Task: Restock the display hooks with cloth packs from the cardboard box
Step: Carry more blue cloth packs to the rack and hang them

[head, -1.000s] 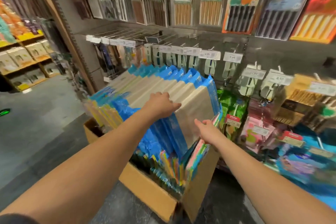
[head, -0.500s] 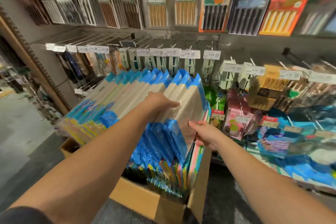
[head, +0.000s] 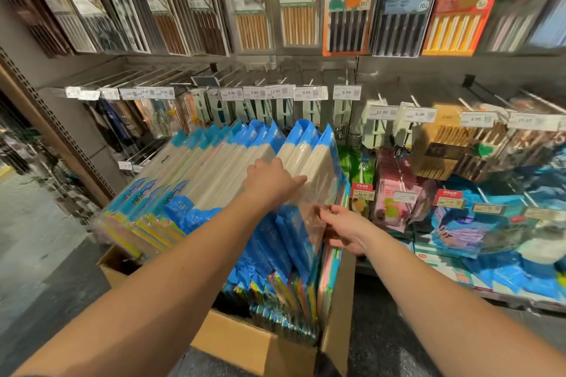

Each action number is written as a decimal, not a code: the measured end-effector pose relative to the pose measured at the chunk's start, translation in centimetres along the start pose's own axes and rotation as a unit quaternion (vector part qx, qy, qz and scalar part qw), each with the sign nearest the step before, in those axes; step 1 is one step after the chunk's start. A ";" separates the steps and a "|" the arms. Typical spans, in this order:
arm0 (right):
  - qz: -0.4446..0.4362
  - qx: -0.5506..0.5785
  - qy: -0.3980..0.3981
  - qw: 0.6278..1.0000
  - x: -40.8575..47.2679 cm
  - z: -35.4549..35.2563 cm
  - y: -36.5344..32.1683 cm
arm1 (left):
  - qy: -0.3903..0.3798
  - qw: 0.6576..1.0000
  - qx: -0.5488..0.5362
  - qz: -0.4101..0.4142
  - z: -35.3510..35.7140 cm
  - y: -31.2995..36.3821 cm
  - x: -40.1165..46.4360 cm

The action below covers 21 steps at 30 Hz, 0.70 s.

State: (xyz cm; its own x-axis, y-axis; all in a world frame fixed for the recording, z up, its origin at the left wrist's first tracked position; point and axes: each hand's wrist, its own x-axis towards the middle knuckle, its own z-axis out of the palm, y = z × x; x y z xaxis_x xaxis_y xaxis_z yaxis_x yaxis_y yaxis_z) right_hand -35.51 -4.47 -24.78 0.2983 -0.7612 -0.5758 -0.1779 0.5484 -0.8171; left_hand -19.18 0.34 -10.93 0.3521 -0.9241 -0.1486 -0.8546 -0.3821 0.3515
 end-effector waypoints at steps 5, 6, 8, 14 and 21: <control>0.015 0.031 -0.013 0.999 0.3 -0.4 0.1 | -0.059 0.990 -0.118 -0.046 -1.1 -0.8 1.4; 0.014 0.035 -0.012 0.999 0.4 -0.4 0.1 | -0.065 0.989 -0.119 -0.052 -1.2 -1.0 1.6; 0.020 0.039 -0.013 0.999 0.3 -0.5 0.1 | -0.080 0.987 -0.124 -0.060 -1.4 -1.0 1.7; 0.028 0.056 -0.018 0.998 0.4 -0.6 0.1 | -0.103 0.982 -0.156 -0.042 -1.6 -0.5 1.1; 0.019 0.060 0.000 0.998 0.8 0.3 0.0 | 0.006 0.999 0.039 -0.003 -0.2 0.2 2.0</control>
State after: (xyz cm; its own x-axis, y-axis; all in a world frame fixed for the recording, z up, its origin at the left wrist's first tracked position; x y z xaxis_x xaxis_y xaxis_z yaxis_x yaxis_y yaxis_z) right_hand -35.03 -4.96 -25.21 0.2927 -0.7400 -0.6056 -0.0753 0.6136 -0.7861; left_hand -18.61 -1.56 -10.94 0.3612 -0.9222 -0.1382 -0.8796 -0.3862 0.2777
